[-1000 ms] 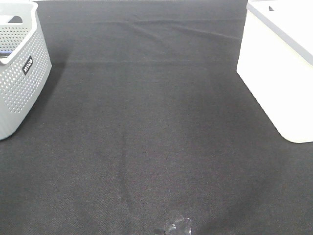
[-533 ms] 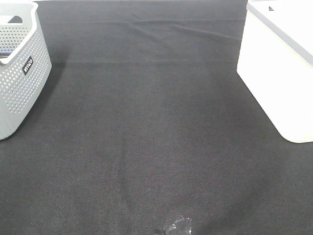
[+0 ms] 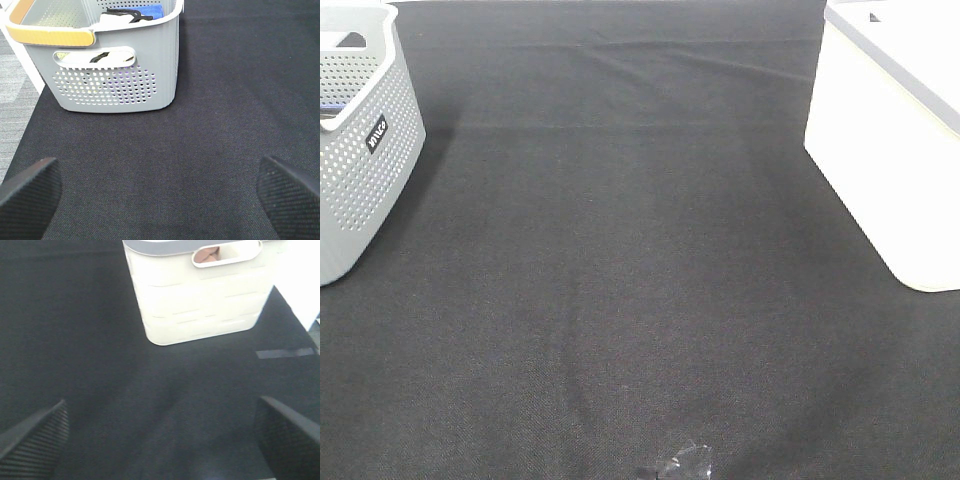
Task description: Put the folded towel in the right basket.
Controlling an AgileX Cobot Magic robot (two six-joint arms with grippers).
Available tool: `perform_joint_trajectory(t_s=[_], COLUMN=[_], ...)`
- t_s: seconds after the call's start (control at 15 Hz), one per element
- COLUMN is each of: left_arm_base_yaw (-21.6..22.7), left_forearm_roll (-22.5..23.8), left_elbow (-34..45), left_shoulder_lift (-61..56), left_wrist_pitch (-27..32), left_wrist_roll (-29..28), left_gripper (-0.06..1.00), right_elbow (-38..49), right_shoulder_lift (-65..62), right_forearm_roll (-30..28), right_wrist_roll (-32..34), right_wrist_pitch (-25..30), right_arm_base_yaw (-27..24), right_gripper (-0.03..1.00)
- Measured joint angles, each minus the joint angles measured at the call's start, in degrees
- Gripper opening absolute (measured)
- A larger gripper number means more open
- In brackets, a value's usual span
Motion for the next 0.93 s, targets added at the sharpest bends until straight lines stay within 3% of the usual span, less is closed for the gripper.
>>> perform_joint_trajectory(t_s=[0.93], left_arm_base_yaw=[0.00], left_forearm_roll=[0.06], left_elbow=[0.00], left_shoulder_lift=[0.00], left_wrist_pitch=[0.00], left_wrist_roll=[0.00], left_gripper=[0.99], right_elbow=[1.55], right_shoulder_lift=[0.00], right_forearm_roll=[2.12], right_wrist_roll=[-0.17], right_wrist_pitch=[-1.89], right_arm_base_yaw=[0.00], right_gripper=[0.97])
